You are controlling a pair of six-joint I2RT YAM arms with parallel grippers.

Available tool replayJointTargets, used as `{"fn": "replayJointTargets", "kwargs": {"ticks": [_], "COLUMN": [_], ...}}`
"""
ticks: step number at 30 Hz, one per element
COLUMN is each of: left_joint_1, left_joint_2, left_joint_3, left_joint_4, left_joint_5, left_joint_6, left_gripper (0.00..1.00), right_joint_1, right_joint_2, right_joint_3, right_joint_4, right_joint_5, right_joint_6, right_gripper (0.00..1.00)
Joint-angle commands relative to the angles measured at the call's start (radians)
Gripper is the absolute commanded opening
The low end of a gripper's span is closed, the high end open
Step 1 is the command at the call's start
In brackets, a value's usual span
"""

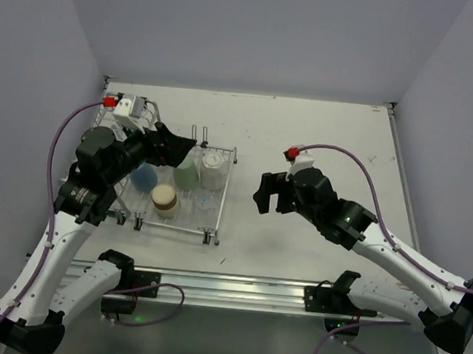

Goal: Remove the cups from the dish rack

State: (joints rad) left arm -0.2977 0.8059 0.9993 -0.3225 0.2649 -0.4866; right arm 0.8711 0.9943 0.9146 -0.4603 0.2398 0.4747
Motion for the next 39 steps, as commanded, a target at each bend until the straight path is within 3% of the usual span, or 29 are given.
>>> {"fn": "replayJointTargets", "kwargs": {"ticks": [1,6,13,24,30,34,39], "left_joint_1": [-0.004,-0.004,-0.004,-0.004,-0.006,-0.009,-0.081], "left_joint_2": [0.001,0.004,-0.002,0.013,0.055,0.061,0.07], "left_joint_3": [-0.008,-0.01,-0.021,-0.034,-0.036,-0.05,-0.067], "left_joint_4": [0.019,0.026,0.026,-0.007,-0.056,-0.11,-0.196], "left_joint_5": [0.057,0.065,0.068,0.016,0.051,0.059,-0.024], "left_joint_6": [-0.001,0.005,0.008,0.029,0.049,0.039,0.025], "left_gripper": [0.98,0.98,0.98,0.97,0.91,0.89,0.86], "right_joint_1": [0.014,0.089,0.213,0.292,0.289,0.229,0.054], "right_joint_2": [0.027,0.142,0.366,0.564,0.44,0.209,-0.031], "right_joint_3": [0.038,0.164,0.383,0.51,0.394,0.29,0.132], "right_joint_4": [0.011,-0.003,-0.048,-0.103,-0.084,-0.138,-0.14], "right_joint_5": [-0.025,-0.057,0.016,0.073,0.235,0.357,0.274], "right_joint_6": [-0.027,-0.087,-0.123,-0.099,0.008,0.148,0.182], "right_gripper": [0.99,0.99,0.99,0.99,0.99,0.99,0.99]}}
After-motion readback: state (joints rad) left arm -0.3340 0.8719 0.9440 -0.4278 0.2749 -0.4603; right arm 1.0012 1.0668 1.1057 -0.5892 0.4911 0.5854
